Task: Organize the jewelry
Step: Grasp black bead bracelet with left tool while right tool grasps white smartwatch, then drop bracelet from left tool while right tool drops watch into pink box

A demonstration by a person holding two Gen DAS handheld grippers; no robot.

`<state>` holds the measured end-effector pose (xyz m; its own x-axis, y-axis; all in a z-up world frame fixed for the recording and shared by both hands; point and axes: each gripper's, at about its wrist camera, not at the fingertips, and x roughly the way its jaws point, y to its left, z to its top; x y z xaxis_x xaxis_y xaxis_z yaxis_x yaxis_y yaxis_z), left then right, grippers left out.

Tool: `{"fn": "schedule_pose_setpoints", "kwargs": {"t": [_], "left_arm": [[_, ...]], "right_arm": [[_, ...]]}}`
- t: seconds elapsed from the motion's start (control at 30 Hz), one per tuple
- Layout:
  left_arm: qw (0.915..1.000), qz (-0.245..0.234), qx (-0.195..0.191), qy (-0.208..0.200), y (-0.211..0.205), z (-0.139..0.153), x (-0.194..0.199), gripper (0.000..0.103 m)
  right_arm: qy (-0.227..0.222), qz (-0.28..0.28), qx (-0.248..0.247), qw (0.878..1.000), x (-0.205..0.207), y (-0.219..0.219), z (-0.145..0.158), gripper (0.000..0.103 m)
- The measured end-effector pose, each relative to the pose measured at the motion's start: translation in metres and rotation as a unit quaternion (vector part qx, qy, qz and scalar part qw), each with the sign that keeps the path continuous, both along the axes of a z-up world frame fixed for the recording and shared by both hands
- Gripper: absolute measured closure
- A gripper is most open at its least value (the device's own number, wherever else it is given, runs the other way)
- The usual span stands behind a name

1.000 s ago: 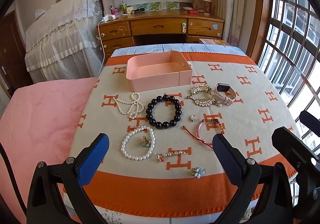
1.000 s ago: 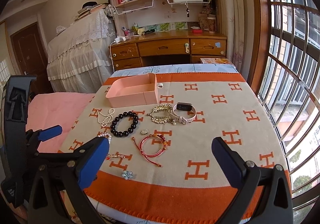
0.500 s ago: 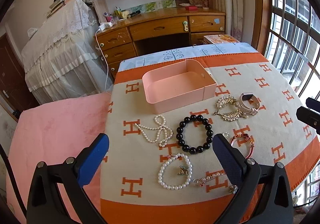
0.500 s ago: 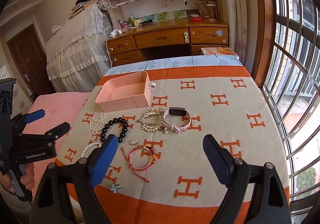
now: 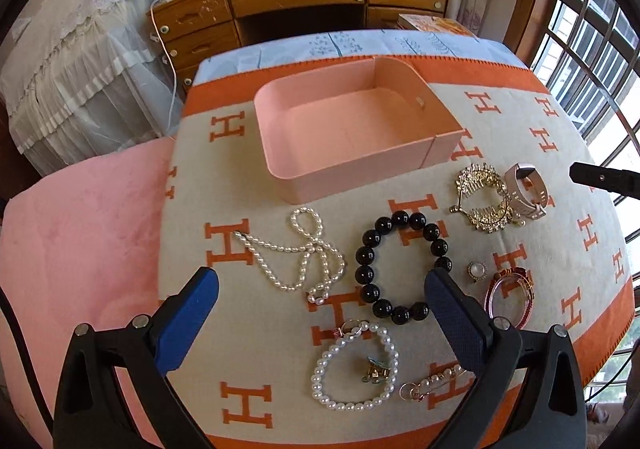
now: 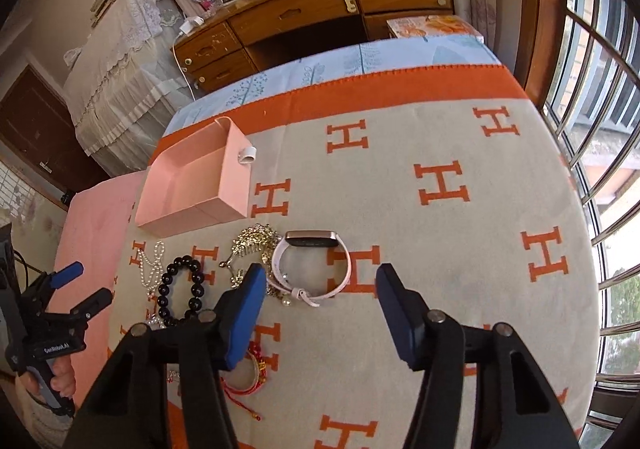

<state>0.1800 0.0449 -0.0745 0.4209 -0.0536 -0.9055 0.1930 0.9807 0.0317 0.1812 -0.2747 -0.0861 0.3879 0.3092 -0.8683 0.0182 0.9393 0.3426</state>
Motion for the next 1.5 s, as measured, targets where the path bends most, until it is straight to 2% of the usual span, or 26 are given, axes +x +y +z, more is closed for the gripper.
{"fn": "schedule_pose_setpoints", "kwargs": {"t": [0.07, 0.23, 0.3, 0.33, 0.37, 0.4, 0.43, 0.5, 0.63, 0.83, 0.97, 1.07, 1.17, 1.23, 1.33, 1.5], "left_arm": [[0.9997, -0.007, -0.007, 0.021, -0.003, -0.013, 0.009, 0.013], [0.9976, -0.029, -0.018, 0.059, -0.014, -0.033, 0.019, 0.028], [0.9964, -0.037, -0.019, 0.074, -0.019, -0.039, 0.022, 0.037], [0.9957, -0.039, -0.019, 0.082, -0.021, -0.042, 0.023, 0.045], [0.9949, -0.041, -0.021, 0.090, -0.023, -0.044, 0.024, 0.051], [0.9940, -0.042, -0.025, 0.097, -0.024, -0.047, 0.026, 0.052], [0.9935, -0.043, -0.026, 0.102, -0.026, -0.049, 0.029, 0.054], [0.9932, -0.042, -0.023, 0.106, -0.030, -0.051, 0.033, 0.056], [0.9915, -0.047, -0.027, 0.118, -0.035, -0.051, 0.040, 0.066], [0.9902, -0.046, -0.015, 0.131, -0.045, -0.057, 0.056, 0.084], [0.9883, -0.039, -0.010, 0.147, -0.044, -0.065, 0.063, 0.085], [0.9890, -0.043, -0.002, 0.142, -0.047, -0.064, 0.064, 0.085], [0.9907, -0.040, -0.004, 0.130, -0.048, -0.061, 0.064, 0.090], [0.9915, -0.032, -0.016, 0.125, -0.045, -0.058, 0.061, 0.090], [0.9949, -0.024, -0.025, 0.094, -0.041, -0.041, 0.053, 0.090], [0.9978, -0.003, -0.058, 0.032, -0.032, 0.015, 0.045, 0.090]], "right_arm": [[0.019, 0.005, -0.001, 1.000, 0.010, 0.002, -0.014, 0.056], [0.046, 0.019, -0.023, 0.999, 0.027, 0.008, -0.036, 0.056], [0.051, 0.026, -0.023, 0.998, 0.029, 0.011, -0.041, 0.056], [0.053, 0.032, -0.024, 0.998, 0.029, 0.013, -0.043, 0.057], [0.055, 0.037, -0.026, 0.997, 0.029, 0.016, -0.046, 0.062], [0.059, 0.043, -0.027, 0.997, 0.030, 0.018, -0.049, 0.074], [0.057, 0.047, -0.033, 0.997, 0.029, 0.020, -0.050, 0.080], [0.050, 0.057, -0.050, 0.996, 0.028, 0.024, -0.051, 0.099], [0.053, 0.047, -0.003, 0.997, 0.025, 0.014, -0.051, 0.099], [0.028, 0.042, 0.019, 0.999, 0.011, 0.000, -0.033, 0.099], [0.011, 0.049, 0.021, 0.999, 0.004, -0.001, -0.019, 0.099], [0.000, 0.054, 0.018, 0.998, 0.000, 0.004, -0.009, 0.099], [-0.007, 0.061, 0.018, 0.998, 0.000, 0.013, -0.002, 0.099], [-0.015, 0.065, 0.019, 0.998, 0.000, 0.022, 0.004, 0.099], [-0.033, 0.070, 0.017, 0.997, 0.002, 0.034, 0.020, 0.099], [-0.077, 0.063, 0.022, 0.995, 0.010, 0.056, 0.047, 0.099]]}}
